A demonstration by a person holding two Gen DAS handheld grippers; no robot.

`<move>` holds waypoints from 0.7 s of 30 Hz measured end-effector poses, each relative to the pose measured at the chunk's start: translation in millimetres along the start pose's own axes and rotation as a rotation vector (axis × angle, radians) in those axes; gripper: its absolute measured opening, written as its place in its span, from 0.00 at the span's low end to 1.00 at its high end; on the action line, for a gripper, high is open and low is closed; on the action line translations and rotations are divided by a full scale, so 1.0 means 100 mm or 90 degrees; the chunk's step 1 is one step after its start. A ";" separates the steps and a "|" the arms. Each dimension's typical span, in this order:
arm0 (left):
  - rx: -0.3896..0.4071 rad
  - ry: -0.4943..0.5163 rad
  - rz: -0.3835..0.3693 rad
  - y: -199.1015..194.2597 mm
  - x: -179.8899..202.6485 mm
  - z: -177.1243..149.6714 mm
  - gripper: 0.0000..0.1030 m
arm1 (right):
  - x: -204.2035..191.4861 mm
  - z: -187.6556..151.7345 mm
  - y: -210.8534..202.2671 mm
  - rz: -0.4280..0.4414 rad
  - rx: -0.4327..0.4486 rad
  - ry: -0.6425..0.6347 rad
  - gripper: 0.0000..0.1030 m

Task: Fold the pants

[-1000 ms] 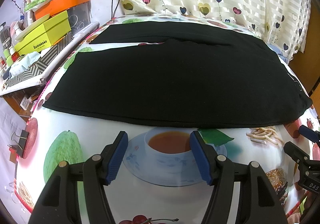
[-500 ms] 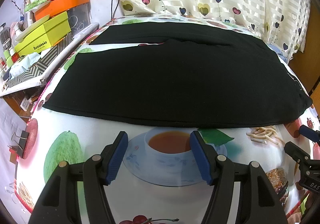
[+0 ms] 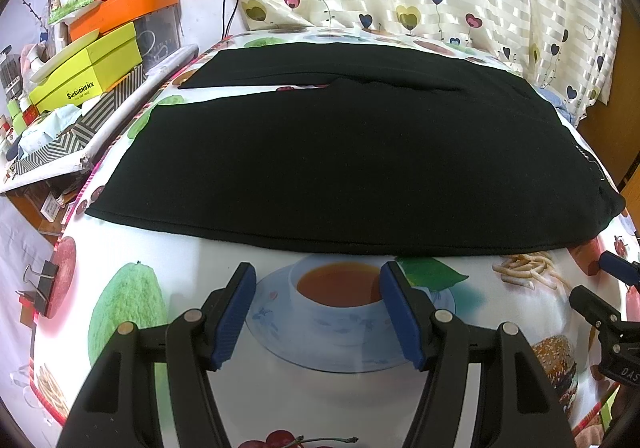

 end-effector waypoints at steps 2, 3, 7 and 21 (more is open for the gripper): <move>0.000 -0.001 0.000 0.00 0.00 0.00 0.65 | -0.01 0.01 0.00 0.001 -0.001 0.000 0.76; -0.001 0.000 0.001 0.00 0.00 0.00 0.65 | -0.01 0.00 0.00 0.001 -0.001 -0.001 0.76; -0.002 -0.001 0.002 0.00 0.01 0.00 0.65 | -0.01 0.00 0.00 0.001 0.000 0.000 0.76; -0.001 0.002 0.004 0.00 0.02 0.01 0.66 | -0.04 -0.01 -0.01 0.000 -0.003 -0.002 0.76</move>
Point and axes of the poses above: each gripper's, at about its wrist camera, not at the fingertips, and y roughly the way its jaws point, x to its right, z to its top, the point moved 2 cm from there along y, roughly the way its jaws point, and after that the axes turned 2 degrees about z, right-handed, at the moved point
